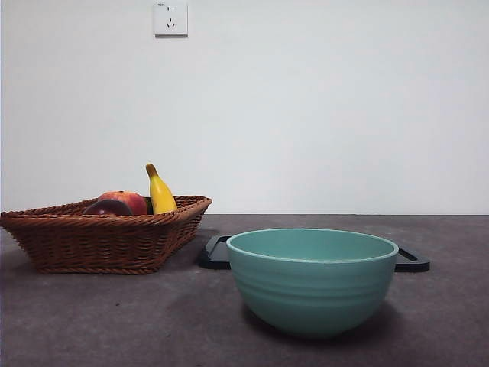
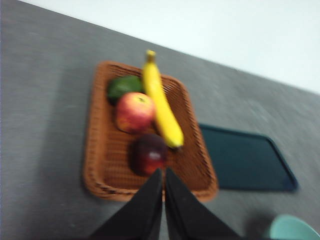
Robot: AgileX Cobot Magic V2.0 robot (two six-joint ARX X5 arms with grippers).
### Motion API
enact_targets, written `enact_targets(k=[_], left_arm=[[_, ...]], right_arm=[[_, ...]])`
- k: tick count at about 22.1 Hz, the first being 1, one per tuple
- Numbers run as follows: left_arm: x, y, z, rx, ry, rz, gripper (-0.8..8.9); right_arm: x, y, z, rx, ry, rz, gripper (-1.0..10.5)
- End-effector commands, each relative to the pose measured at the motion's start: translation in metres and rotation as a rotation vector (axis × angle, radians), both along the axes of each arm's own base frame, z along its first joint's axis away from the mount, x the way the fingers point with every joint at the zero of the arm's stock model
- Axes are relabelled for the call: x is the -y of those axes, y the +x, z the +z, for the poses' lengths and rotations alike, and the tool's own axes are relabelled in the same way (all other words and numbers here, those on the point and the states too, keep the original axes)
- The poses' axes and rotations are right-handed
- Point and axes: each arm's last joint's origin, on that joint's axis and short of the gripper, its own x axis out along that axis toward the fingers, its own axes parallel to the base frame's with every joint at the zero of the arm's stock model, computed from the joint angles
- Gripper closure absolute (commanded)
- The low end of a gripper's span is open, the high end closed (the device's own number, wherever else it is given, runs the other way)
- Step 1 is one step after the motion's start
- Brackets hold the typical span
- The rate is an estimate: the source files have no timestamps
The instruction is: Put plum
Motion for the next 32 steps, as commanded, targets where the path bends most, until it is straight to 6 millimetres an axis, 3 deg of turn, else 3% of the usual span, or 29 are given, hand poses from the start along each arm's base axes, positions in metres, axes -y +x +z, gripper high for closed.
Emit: enact_targets(k=[1,10,15,22,24,26,28,32], left_arm=[[0.002,0.005,0.015,-0.001,0.059,-0.096,8.05],[0.01,0.016,0.04,-0.126,0.072,-0.385,8.05],[0.017,0.017,0.045,-0.175,0.093,-0.502,8.06],[0.018,0.016,0.044,-0.178,0.109,-0.524,8.01],[0.018,0.016,0.044,-0.178,0.109,-0.524,6.94],[0.018,0.016,0.044,-0.178,0.109,-0.524,4.74],[0.018,0.016,0.044,-0.179,0.108,-0.523,3.28],[0.018,0.016,0.044,-0.181,0.108,-0.518,3.1]], right_arm=[[-0.002,0.006,0.015,-0.044,-0.032,0.083,9.4],[-0.01,0.021,0.038,-0.246,-0.08,0.327,9.4],[-0.019,0.024,0.036,-0.324,-0.129,0.454,9.4],[-0.026,0.023,0.033,-0.347,-0.154,0.52,9.4],[-0.026,0.023,0.033,-0.347,-0.153,0.521,8.9],[-0.026,0.023,0.033,-0.347,-0.153,0.52,6.9],[-0.026,0.023,0.033,-0.349,-0.15,0.518,5.7],[-0.026,0.023,0.033,-0.351,-0.148,0.517,5.7]])
